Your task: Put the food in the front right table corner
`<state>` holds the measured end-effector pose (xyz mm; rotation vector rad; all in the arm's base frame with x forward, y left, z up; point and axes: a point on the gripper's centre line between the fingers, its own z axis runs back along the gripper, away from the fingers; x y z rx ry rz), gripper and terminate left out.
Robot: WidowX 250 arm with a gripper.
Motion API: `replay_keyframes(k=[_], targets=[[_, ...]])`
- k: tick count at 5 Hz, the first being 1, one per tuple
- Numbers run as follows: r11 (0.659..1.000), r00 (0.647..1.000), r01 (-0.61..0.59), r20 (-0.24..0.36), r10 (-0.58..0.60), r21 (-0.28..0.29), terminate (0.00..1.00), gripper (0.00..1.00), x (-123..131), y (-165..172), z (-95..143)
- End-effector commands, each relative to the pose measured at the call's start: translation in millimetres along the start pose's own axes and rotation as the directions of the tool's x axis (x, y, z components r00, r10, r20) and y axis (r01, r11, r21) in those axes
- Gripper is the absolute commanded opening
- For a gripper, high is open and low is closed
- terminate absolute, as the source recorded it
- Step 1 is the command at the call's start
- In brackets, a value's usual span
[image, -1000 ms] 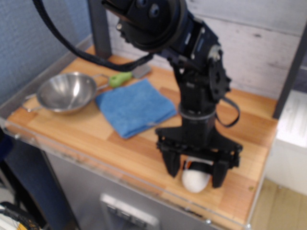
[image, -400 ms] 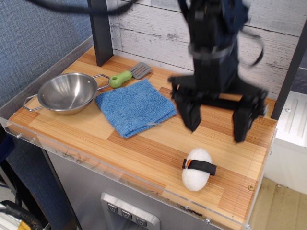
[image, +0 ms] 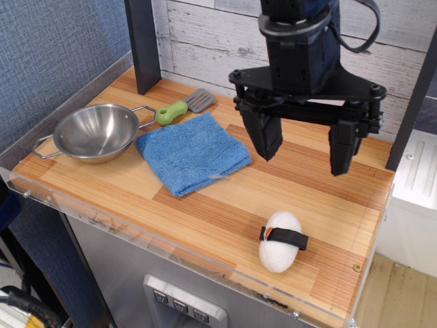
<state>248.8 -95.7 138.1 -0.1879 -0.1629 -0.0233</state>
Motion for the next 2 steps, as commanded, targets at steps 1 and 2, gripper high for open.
replay_keyframes(k=[1,2], targets=[[1.0,0.998,0.007,0.06,-0.006,-0.016,0.0,1.0,-3.8,1.8,19.1],[1.0,0.998,0.007,0.06,-0.006,-0.016,1.0,1.0,-3.8,1.8,19.1]])
